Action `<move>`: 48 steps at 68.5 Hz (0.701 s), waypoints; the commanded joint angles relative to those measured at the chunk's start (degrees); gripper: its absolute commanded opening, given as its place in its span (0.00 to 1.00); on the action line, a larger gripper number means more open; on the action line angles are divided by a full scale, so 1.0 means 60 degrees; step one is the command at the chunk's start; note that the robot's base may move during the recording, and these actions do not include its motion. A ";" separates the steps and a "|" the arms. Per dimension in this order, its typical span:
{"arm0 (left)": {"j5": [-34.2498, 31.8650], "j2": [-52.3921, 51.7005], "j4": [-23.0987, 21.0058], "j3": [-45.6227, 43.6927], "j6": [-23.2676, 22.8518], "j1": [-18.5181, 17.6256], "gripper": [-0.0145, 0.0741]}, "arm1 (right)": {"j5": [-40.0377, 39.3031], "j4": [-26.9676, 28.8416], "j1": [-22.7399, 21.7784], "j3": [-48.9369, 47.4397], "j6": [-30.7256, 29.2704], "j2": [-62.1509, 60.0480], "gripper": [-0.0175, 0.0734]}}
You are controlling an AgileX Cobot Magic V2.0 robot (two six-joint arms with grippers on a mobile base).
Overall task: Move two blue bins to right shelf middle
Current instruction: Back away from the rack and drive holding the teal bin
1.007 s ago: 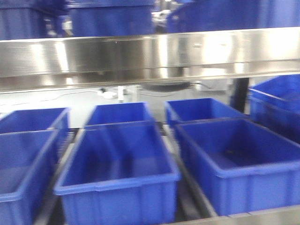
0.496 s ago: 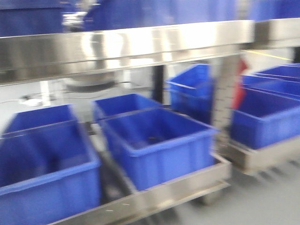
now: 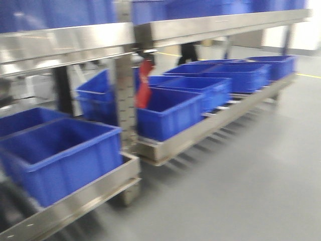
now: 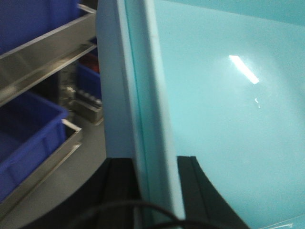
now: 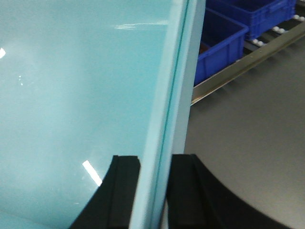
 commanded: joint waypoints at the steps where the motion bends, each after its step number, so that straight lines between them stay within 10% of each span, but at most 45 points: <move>1: -0.0886 -0.0116 -0.0856 -0.0154 0.0163 -0.0092 0.04 | -0.0743 0.0654 0.0065 -0.0159 -0.0122 -0.0106 0.02; 48: -0.0886 -0.0116 -0.0856 -0.0154 0.0163 -0.0092 0.04 | -0.0743 0.0654 0.0065 -0.0159 -0.0122 -0.0106 0.02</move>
